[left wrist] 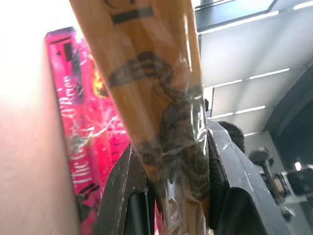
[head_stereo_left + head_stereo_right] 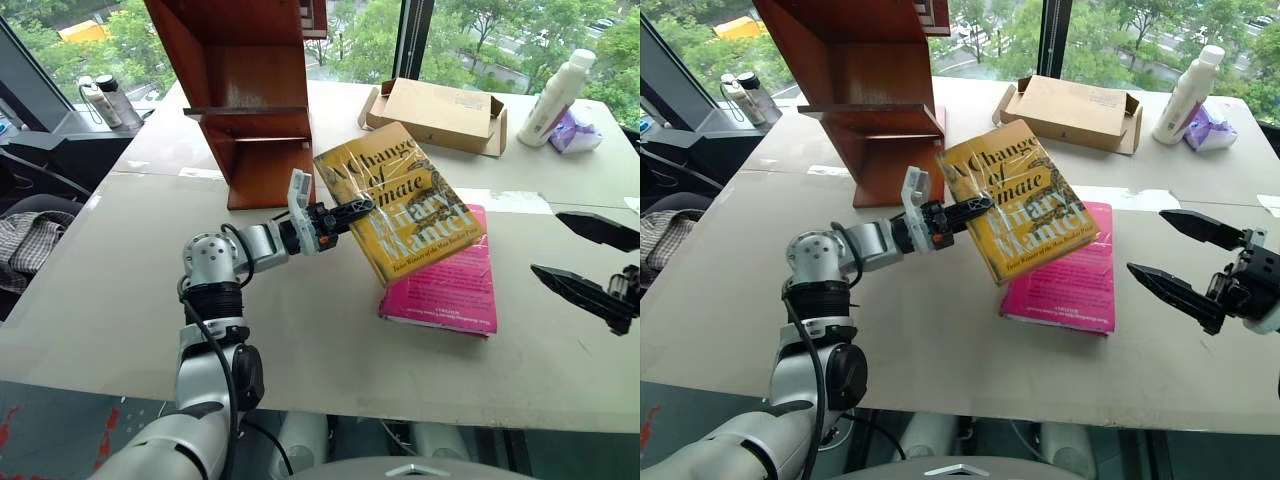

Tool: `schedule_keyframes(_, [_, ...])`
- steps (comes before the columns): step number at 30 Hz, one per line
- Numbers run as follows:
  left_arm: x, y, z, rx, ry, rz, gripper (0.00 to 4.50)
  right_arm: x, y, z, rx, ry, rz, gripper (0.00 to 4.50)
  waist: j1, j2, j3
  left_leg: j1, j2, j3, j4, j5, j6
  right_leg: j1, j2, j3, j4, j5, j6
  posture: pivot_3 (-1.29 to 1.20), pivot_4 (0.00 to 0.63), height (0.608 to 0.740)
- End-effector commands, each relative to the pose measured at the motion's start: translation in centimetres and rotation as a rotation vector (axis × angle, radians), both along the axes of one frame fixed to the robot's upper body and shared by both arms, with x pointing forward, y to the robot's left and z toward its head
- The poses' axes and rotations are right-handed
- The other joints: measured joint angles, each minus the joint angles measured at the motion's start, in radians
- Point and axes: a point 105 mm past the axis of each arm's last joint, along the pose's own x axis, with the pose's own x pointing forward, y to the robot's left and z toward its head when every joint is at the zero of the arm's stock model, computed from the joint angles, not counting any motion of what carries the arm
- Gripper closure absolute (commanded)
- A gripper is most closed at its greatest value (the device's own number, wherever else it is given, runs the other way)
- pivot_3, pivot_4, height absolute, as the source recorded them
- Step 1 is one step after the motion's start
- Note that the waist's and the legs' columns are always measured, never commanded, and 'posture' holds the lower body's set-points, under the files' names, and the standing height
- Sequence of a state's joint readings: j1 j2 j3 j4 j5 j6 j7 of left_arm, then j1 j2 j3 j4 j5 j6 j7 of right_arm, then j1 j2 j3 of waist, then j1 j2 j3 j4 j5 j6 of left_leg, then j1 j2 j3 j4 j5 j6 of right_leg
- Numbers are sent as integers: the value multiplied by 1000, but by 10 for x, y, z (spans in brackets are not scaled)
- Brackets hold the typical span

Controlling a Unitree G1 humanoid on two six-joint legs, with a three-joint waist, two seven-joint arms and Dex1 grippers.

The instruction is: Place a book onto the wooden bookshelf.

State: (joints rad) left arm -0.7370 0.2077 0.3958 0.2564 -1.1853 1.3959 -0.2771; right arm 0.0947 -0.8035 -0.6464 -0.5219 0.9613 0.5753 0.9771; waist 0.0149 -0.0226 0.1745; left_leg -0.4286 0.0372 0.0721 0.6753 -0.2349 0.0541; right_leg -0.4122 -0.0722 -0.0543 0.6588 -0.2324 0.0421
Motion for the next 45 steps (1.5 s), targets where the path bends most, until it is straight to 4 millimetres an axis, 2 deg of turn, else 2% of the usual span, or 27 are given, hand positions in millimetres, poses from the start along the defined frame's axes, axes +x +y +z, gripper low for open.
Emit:
schedule_keyframes(1, [-19,1,31,29,-152,-46,3854,9,-3,13,-7,-83,6,0,1,0,0,0,0,0,0,0,0,0,0,0,0,0,0,0,150,733])
schedule_keyframes(5, [-47,-4,58,210,-389,-132,3854,21,-18,25,38,-128,-5,0,0,0,0,-1,0,0,0,0,-1,0,0,-1,0,0,0,0,150,733])
schedule_keyframes(7, [-55,-5,78,278,-529,-142,3855,26,-29,37,88,-170,-28,0,-1,0,0,0,0,0,0,1,-2,0,1,-1,0,0,0,0,150,733])
schedule_keyframes(10, [-51,2,115,495,-841,-32,3855,32,-48,51,149,-224,-72,0,1,0,0,0,0,0,0,2,-3,0,1,-2,0,0,0,0,150,733])
schedule_keyframes(12, [-47,8,147,648,-1099,67,3855,37,-58,56,181,-248,-96,0,0,1,1,1,-1,1,0,1,-2,0,1,-1,0,0,0,0,150,733])
schedule_keyframes(13, [-45,12,156,693,-1172,98,3855,39,-59,56,189,-254,-99,0,0,1,1,1,-1,1,-1,1,-2,0,1,-1,-1,0,0,0,150,733])
schedule_keyframes(16, [-43,20,201,1013,-1575,190,3855,53,-64,56,205,-266,-97,0,0,2,2,0,-2,2,-2,0,-1,0,2,-1,-3,0,0,0,150,733])
schedule_keyframes(19, [-41,28,214,1263,-1822,183,3855,64,-60,57,224,-278,-67,0,-2,4,2,1,-1,4,-4,0,-1,0,2,1,-5,0,0,0,150,733])
schedule_keyframes(22, [-34,34,223,1449,-1939,157,3855,78,-51,56,229,-275,-24,0,-2,5,2,2,-1,6,-6,0,-1,0,2,2,-5,0,0,0,150,733])
schedule_keyframes(24, [-28,38,233,1536,-1948,170,3855,84,-47,57,228,-277,1,0,1,5,3,0,-1,7,-5,1,-1,-4,3,2,-4,0,0,0,150,733])
schedule_keyframes(27, [-10,63,236,1801,-1849,150,3855,92,-42,60,221,-286,40,0,-1,6,5,-4,-1,9,-3,1,-2,-6,3,1,-4,0,0,0,150,733])
schedule_keyframes(31, [13,103,219,2095,-1622,29,3855,95,-34,63,198,-304,92,0,-3,7,5,-3,-1,14,-4,1,-2,-8,3,7,-2,-1,2,0,150,733])
schedule_keyframes(33, [20,110,217,2134,-1579,16,3855,96,-31,64,193,-310,105,0,-2,7,6,-3,-1,16,-4,2,-3,-10,3,6,-1,-1,2,0,150,733])
schedule_keyframes(36, [36,129,188,2191,-1360,-94,3855,95,-29,66,180,-320,119,0,-2,6,6,-5,1,18,-3,2,-4,-12,3,7,0,-1,2,0,150,733])
schedule_keyframes(38, [45,135,173,2225,-1268,-153,3855,94,-27,68,177,-326,125,0,-3,6,6,-4,0,18,-3,2,-3,-12,2,10,1,-1,2,0,150,733])
schedule_keyframes(40, [55,134,167,2225,-1219,-150,3855,93,-26,69,169,-328,130,0,-8,7,6,-2,0,19,-3,2,-3,-12,3,11,2,-1,2,0,150,733])
schedule_keyframes(45, [73,116,173,2172,-1155,-36,3855,88,-23,72,156,-337,139,0,-23,8,6,1,1,18,-3,0,0,-12,5,12,6,-2,3,0,150,733])
